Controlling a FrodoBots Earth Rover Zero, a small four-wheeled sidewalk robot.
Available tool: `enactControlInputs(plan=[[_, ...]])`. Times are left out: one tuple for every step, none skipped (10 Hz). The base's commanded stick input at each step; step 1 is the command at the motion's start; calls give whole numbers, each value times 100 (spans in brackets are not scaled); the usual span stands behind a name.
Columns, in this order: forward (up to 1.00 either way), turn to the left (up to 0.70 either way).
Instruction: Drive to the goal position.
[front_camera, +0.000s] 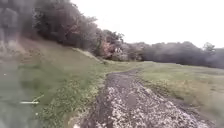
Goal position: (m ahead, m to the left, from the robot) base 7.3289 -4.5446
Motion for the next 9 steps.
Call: enactControlInputs(plan=[[100,0],[100,0],[100,0],[100,0],[100,0],[100,0],[100,0],[100,0],[100,0]])
